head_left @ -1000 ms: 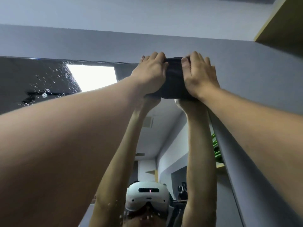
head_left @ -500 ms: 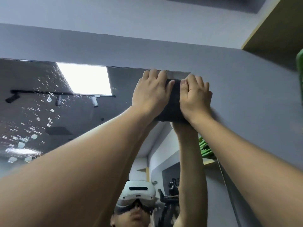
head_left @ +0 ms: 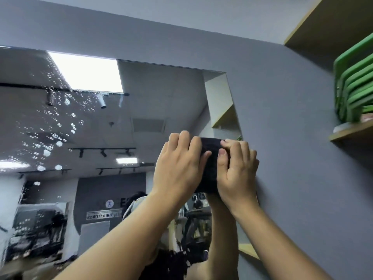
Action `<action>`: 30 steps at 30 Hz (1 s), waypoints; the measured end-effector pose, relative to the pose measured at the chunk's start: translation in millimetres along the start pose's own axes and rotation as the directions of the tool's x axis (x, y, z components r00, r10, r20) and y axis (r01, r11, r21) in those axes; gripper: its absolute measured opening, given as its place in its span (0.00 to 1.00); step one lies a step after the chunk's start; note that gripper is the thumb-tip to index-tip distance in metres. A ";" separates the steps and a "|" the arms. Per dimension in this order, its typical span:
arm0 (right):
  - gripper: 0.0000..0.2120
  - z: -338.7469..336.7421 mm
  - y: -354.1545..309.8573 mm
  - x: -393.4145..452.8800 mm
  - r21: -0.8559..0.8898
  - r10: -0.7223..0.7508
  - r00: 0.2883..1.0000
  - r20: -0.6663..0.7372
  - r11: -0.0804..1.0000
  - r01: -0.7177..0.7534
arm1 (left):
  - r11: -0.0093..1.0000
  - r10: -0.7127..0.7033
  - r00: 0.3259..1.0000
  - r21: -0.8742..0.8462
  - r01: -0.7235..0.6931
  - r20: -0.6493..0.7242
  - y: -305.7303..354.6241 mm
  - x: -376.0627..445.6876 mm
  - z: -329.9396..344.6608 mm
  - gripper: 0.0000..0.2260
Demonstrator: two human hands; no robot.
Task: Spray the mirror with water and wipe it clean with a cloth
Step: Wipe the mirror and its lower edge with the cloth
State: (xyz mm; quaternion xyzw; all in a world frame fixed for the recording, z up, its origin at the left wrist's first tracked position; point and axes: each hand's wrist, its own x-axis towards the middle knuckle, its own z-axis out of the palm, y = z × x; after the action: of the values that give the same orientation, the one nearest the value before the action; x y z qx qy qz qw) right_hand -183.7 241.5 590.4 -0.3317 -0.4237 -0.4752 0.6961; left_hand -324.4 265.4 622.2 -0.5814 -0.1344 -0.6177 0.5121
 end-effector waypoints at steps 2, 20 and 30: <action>0.15 -10.8 -2.8 -22.0 0.004 0.005 1.000 0.020 1.000 -0.005 | 1.000 -0.001 1.000 -0.015 0.001 0.021 6.2 -20.5 -9.2 0.12; 0.29 -40.0 -38.1 -80.9 -0.142 -0.407 0.819 0.405 0.856 0.496 | 0.990 0.140 0.985 0.000 -0.141 0.104 -30.4 -92.6 -71.9 0.14; 0.22 55.3 -75.0 67.7 -0.081 -0.398 0.870 0.291 0.896 0.438 | 0.984 0.090 0.996 0.154 -0.089 0.000 -122.0 38.4 -38.4 0.14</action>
State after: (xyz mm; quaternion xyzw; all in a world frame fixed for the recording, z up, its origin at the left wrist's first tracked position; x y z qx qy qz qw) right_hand -256.9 239.0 679.4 -0.3425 -0.5396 -0.5952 0.4871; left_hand -435.2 271.4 696.4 -0.5434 -0.1536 -0.5838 0.5833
